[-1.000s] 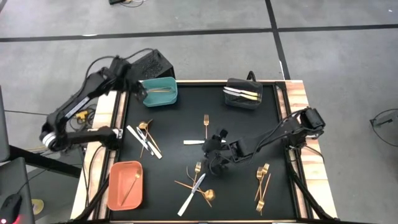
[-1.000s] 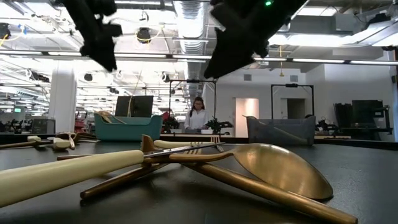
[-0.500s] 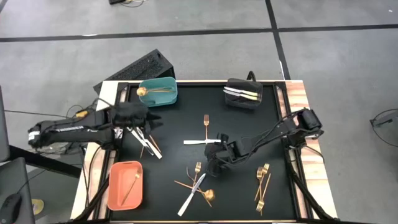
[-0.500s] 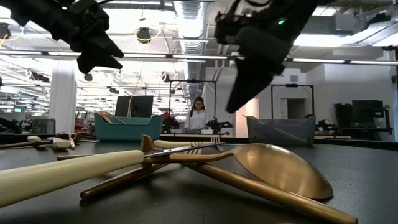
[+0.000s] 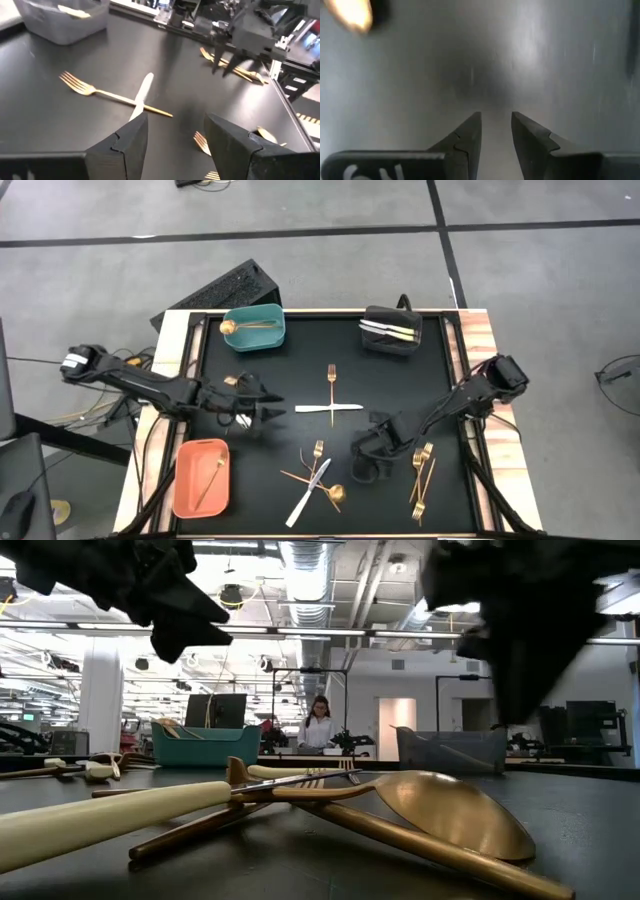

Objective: Sort silverware by color (type)
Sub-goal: Put the gold fork into the orange bin

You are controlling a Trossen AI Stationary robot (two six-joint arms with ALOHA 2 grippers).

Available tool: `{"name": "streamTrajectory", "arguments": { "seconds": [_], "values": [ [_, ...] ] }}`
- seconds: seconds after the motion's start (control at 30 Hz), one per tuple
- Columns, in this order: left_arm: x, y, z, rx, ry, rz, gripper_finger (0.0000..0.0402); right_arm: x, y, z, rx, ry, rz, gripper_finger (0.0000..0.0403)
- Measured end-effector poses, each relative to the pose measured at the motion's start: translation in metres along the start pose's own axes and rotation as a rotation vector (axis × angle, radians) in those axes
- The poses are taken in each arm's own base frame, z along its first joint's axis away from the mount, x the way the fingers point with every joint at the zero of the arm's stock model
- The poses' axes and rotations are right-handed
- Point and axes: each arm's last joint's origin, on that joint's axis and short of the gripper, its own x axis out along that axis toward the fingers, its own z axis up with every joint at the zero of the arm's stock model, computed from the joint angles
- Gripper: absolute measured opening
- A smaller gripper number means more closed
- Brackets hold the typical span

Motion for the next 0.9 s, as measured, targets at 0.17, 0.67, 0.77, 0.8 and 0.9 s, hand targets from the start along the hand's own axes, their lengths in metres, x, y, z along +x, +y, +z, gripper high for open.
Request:
{"name": "streamTrajectory", "arguments": {
  "seconds": [0.17, 0.67, 0.77, 0.8, 0.9],
  "values": [
    [0.01, -0.001, -0.006, -0.023, 0.003, 0.039, 0.0178, -0.013, 0.004, -0.022, 0.067, 0.103, -0.062, 0.0131],
    [0.022, -0.007, -0.002, 0.032, -0.085, 0.004, 0.0178, -0.037, 0.062, -0.091, 0.605, 0.223, -0.106, 0.0122],
    [0.031, -0.008, -0.005, 0.032, -0.107, -0.008, 0.0178, -0.04, 0.072, -0.104, 0.707, 0.219, -0.127, 0.0114],
    [0.034, -0.009, -0.006, 0.03, -0.114, -0.006, 0.0178, -0.04, 0.075, -0.107, 0.739, 0.205, -0.132, 0.0111],
    [0.043, -0.009, -0.007, 0.025, -0.131, 0.009, 0.0178, -0.034, 0.08, -0.114, 0.834, 0.158, -0.158, 0.0102]
  ]
}}
